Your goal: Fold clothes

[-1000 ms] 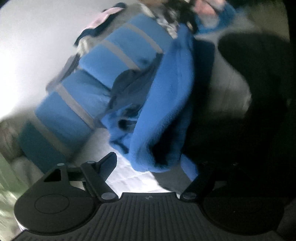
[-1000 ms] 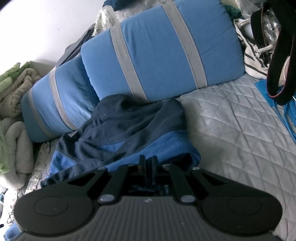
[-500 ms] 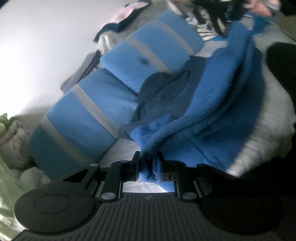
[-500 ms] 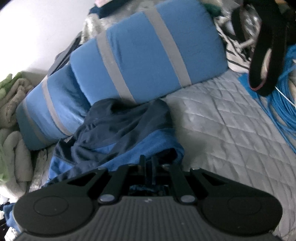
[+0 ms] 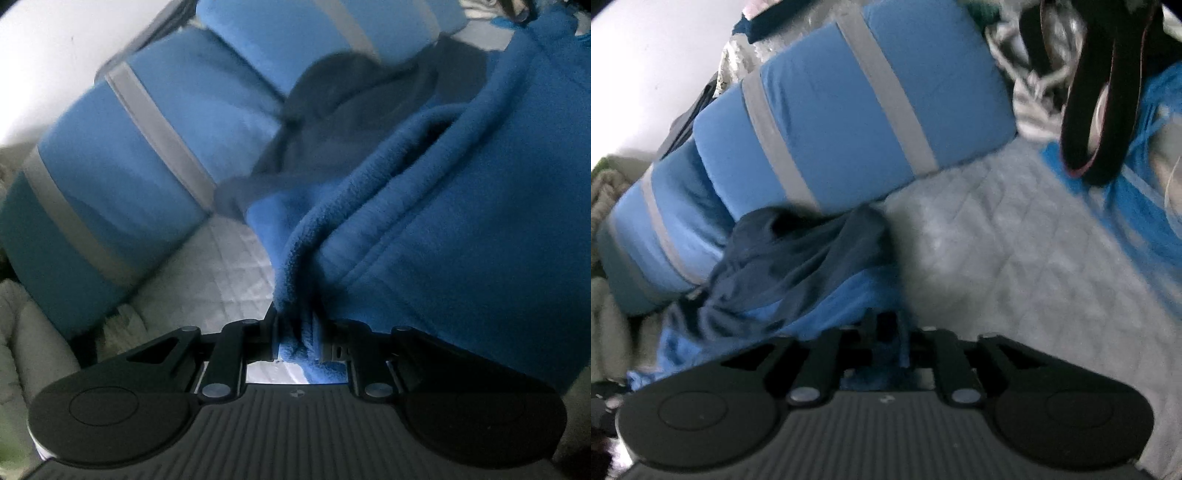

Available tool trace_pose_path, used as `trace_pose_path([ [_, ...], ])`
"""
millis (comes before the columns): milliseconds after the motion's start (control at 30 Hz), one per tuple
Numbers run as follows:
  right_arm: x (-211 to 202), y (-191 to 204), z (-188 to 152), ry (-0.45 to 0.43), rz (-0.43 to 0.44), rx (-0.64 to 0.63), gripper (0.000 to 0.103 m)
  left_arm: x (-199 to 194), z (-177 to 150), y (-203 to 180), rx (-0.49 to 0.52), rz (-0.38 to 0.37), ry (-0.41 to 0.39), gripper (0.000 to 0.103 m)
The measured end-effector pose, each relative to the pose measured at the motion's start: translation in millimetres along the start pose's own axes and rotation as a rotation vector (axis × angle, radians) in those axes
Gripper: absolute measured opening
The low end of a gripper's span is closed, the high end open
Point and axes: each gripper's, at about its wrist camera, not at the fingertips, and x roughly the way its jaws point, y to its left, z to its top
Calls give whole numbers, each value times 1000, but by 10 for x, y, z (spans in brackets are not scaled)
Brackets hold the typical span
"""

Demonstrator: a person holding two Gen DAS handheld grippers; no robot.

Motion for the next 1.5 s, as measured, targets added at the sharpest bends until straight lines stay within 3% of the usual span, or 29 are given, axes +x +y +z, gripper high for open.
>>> trace_pose_path([
  [67,-26,-76,13,-29,26,-18,60,15,-4,-4,-3,3,6,17],
  [133,-43,-171,23,-48,71,-18,71,29,-8,-8,-6,5,11,17],
  [267,-6,-257,-18,-51,160,-72,81,58,-17,-15,-11,10,22,17],
  [533,348,-269,-181,-10,291,-317,88,93,-8,-41,-12,24,41,17],
  [800,665,-500,-261,21,518,-328,87,88,12,-61,-11,31,51,17],
  [900,774,-556,-260,21,565,-277,81,91,24,-83,-8,38,58,17],
  [967,834,-589,-258,20,592,-240,56,97,28,-93,-8,43,62,17],
  [1033,843,-582,-266,18,600,-220,40,91,23,-96,-12,46,65,17],
  [1133,811,-567,-270,2,597,-211,30,85,17,-83,-19,46,66,17],
  [1267,643,-545,-259,-39,579,-218,20,64,12,-73,-22,48,62,17],
  [1400,478,-493,-244,-66,561,-229,18,42,1,-43,-40,49,50,19],
  [1467,400,-470,-228,-79,553,-231,18,15,-6,-14,-58,54,38,24],
  [1500,357,-447,-215,-86,543,-231,18,7,-9,14,-75,67,35,33],
])
